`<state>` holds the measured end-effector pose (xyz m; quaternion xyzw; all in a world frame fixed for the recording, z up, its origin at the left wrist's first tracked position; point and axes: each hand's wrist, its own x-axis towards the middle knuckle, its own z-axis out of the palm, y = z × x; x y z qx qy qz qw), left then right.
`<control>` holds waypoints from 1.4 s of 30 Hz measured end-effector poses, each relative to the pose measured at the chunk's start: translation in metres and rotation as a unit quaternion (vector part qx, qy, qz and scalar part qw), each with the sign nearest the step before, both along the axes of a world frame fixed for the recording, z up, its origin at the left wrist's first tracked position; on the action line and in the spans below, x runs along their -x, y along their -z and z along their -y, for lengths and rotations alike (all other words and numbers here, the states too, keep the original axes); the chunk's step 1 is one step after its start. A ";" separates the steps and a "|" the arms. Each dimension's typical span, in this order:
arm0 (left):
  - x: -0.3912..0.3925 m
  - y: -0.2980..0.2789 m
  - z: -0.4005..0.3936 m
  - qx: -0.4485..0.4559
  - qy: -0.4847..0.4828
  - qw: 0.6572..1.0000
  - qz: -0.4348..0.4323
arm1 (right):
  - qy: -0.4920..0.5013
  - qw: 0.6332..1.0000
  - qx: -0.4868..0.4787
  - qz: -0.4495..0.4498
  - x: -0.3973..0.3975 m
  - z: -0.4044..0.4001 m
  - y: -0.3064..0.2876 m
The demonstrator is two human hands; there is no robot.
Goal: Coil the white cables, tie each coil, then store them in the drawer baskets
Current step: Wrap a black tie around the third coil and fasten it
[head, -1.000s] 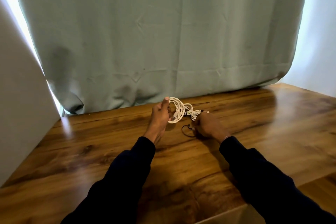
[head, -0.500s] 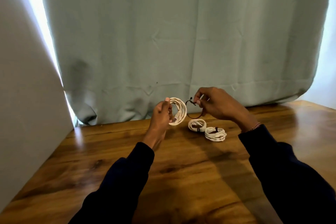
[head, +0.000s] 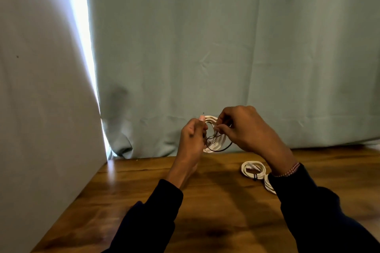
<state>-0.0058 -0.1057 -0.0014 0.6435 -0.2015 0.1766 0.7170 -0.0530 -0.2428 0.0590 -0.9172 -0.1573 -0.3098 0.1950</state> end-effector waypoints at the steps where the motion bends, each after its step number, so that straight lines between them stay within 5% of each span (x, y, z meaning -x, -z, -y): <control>1: -0.001 -0.002 -0.003 0.000 -0.006 1.000 0.001 | 0.008 1.000 0.004 0.020 -0.003 -0.004 0.000; 10: 0.002 -0.009 -0.007 -0.006 -0.042 0.999 0.015 | 0.062 0.987 0.036 0.146 -0.015 -0.021 0.013; 26: -0.001 -0.007 -0.008 -0.047 -0.076 0.996 0.026 | 0.042 0.981 -0.075 0.175 -0.013 -0.027 0.017; 31: -0.001 -0.009 -0.008 -0.056 -0.084 0.995 0.023 | 0.006 0.987 -0.095 0.129 -0.005 -0.025 0.012; 37: -0.005 -0.010 -0.013 -0.027 -0.081 0.996 0.010 | -0.065 0.978 -0.188 -0.061 0.009 -0.017 0.001; 42: -0.004 -0.011 -0.015 -0.024 -0.093 0.995 0.016 | -0.114 0.968 -0.142 -0.172 0.023 -0.012 -0.008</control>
